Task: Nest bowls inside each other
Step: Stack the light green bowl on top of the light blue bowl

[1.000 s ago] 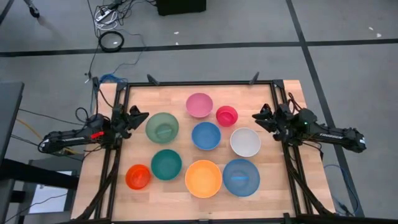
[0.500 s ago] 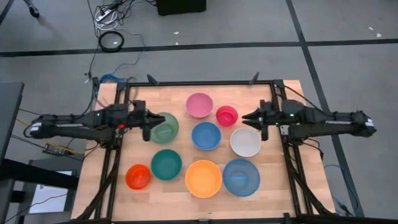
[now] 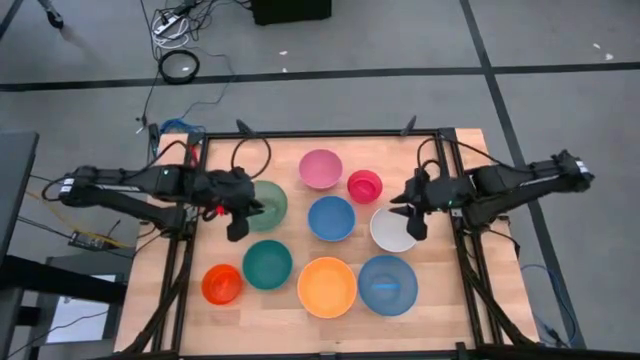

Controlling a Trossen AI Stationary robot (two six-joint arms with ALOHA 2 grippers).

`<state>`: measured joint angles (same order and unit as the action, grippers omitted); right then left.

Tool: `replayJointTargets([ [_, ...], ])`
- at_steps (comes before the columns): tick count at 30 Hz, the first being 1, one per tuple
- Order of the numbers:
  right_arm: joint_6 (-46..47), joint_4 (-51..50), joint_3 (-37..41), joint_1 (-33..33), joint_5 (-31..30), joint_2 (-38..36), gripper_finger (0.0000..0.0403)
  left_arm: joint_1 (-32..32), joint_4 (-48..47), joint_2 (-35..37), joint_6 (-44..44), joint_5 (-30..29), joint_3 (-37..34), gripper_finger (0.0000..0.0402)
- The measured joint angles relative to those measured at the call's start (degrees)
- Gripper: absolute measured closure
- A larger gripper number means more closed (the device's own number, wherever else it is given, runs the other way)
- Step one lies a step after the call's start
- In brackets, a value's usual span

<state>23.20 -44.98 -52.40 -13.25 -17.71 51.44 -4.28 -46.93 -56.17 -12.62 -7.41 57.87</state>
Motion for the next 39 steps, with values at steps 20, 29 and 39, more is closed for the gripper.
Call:
replayJointTargets([
  [20,46.1,-22.6,-4.2,-23.0,15.7,7.5,0.0275,-4.1,-22.0,-8.4,-0.8,-15.3,0.1,0.0331],
  [29,53.6,-26.3,-4.2,-32.6,2.8,7.5,0.0276,-4.5,-24.8,-11.4,6.8,-14.5,-6.1,0.0331],
  [39,53.1,-26.0,-4.2,-35.2,-22.0,7.4,0.0275,-4.9,-15.1,-11.5,13.8,-12.0,-10.0,0.0331],
])
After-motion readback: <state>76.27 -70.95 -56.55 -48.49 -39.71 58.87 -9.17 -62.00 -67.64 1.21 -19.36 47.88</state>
